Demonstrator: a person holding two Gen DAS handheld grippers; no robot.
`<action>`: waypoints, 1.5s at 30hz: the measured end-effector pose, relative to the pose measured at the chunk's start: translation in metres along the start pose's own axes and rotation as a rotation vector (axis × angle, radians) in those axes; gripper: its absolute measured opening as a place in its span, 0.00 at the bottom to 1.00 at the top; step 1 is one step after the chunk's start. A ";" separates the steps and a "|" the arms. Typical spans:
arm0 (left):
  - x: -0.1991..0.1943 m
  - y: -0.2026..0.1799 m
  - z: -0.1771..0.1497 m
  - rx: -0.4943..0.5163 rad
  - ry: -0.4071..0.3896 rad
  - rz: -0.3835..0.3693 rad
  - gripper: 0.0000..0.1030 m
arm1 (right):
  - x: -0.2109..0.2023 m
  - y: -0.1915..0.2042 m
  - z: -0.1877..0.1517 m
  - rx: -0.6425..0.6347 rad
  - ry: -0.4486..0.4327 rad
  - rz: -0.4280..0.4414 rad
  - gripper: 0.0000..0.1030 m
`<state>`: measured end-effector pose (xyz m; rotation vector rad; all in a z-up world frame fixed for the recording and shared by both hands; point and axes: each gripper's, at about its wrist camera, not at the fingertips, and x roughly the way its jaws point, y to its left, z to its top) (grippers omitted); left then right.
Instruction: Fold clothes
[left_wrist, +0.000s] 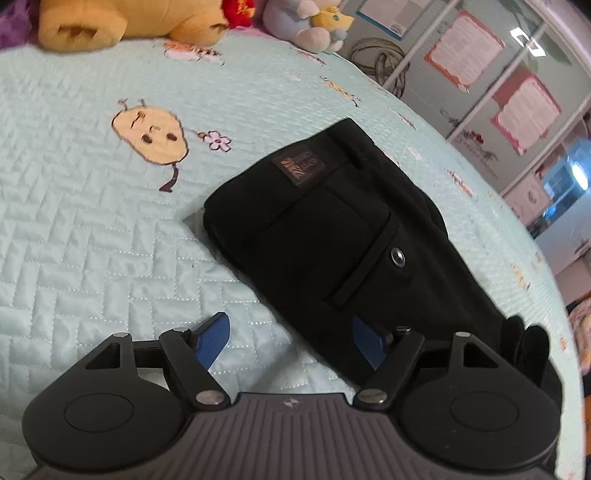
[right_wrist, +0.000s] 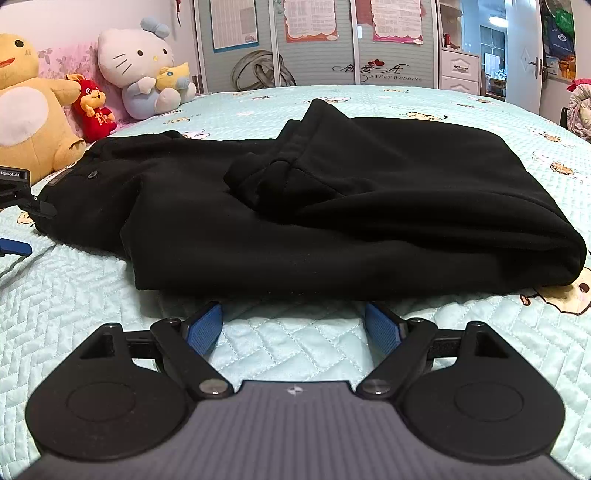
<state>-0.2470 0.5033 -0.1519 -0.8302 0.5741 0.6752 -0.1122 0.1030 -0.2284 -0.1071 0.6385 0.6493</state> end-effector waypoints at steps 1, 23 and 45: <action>0.000 0.004 0.002 -0.023 0.002 -0.015 0.75 | 0.000 0.000 0.000 0.001 0.000 0.000 0.82; 0.049 0.032 0.042 -0.447 -0.013 -0.237 1.00 | 0.000 -0.001 -0.001 0.013 -0.002 0.011 0.83; -0.040 -0.129 0.046 0.002 -0.276 -0.143 0.29 | -0.005 -0.024 -0.002 0.160 -0.046 0.118 0.84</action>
